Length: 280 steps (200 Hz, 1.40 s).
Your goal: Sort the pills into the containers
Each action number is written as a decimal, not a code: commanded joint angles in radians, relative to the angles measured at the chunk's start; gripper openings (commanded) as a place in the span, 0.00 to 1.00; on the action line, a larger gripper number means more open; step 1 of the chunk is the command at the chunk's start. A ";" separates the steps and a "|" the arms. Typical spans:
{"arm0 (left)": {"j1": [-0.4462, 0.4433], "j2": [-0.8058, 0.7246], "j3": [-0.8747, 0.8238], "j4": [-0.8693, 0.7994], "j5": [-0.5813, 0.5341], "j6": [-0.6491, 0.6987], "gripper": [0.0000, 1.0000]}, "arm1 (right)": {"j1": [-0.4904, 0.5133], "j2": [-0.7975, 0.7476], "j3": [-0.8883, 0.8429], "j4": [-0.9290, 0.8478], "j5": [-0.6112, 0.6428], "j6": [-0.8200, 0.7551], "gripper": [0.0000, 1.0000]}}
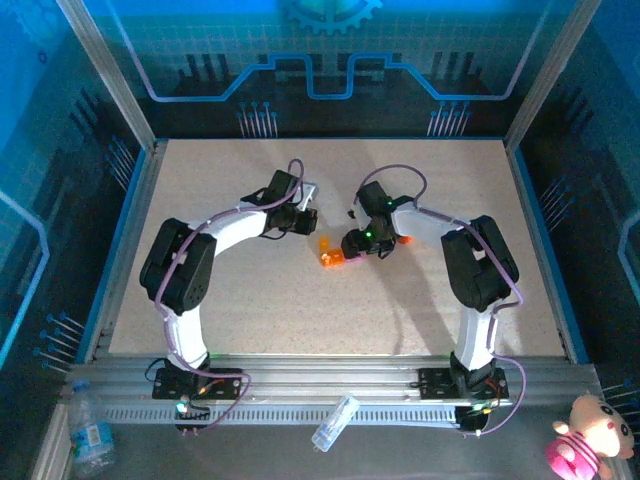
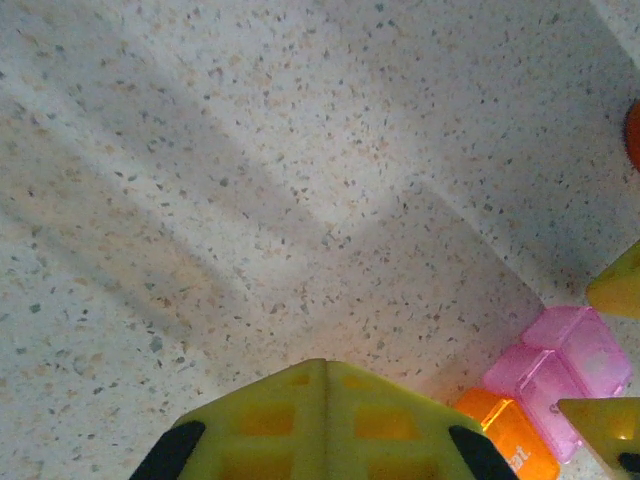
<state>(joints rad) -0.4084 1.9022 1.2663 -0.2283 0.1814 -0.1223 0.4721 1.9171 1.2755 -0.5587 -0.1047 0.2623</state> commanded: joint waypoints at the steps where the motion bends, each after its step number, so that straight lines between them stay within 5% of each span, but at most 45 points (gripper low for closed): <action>1: 0.005 0.028 0.035 -0.054 0.041 -0.014 0.00 | 0.007 0.022 -0.019 -0.021 0.023 0.009 0.65; 280: -0.038 0.012 -0.015 -0.066 0.238 -0.052 0.00 | 0.005 0.040 -0.016 -0.020 0.023 0.023 0.64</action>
<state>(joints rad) -0.4366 1.9587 1.2770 -0.2836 0.3820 -0.1593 0.4721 1.9182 1.2755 -0.5598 -0.1047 0.2714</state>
